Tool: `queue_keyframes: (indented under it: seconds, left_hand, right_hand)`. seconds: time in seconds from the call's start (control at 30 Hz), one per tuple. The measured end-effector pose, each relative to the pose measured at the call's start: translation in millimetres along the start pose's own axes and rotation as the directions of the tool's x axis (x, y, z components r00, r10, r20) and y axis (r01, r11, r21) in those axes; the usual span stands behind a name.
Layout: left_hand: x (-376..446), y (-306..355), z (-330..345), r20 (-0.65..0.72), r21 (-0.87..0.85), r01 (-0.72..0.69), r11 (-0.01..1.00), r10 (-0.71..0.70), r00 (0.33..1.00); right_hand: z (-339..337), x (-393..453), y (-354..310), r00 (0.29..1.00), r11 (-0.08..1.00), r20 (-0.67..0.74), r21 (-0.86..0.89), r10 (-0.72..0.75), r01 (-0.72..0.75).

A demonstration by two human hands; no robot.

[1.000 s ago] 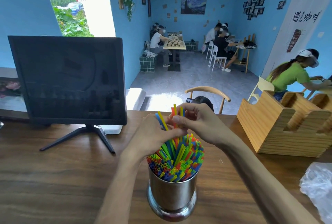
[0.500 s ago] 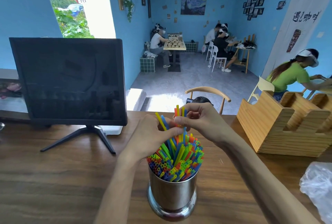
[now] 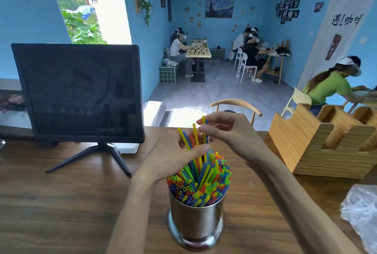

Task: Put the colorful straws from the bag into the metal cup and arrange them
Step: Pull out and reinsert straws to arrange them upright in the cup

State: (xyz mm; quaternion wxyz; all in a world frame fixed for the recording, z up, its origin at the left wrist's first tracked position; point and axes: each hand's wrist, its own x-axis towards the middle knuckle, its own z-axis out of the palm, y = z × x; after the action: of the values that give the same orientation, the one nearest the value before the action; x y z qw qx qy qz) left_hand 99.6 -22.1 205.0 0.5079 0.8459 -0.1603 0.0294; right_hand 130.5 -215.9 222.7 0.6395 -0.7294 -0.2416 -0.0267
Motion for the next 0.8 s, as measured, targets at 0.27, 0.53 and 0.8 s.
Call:
queue_keyframes:
  seconds: [0.27,0.53,0.8]
  left_hand:
    - [7,5,-2,-0.217,-0.066,-0.103,0.993,0.086,0.972]
    - [12,15,-1,-0.346,-0.122,-0.229,0.966,0.175,0.922]
    - [13,39,-22,-0.775,-0.198,-0.581,0.789,0.237,0.586]
  right_hand:
    - [4,-2,-1,0.996,0.995,-0.046,-0.058,-0.078,0.075]
    - [4,-6,5,0.992,0.991,-0.061,-0.075,-0.112,0.107]
    - [-1,-11,17,0.981,0.979,0.195,-0.202,0.027,0.013]
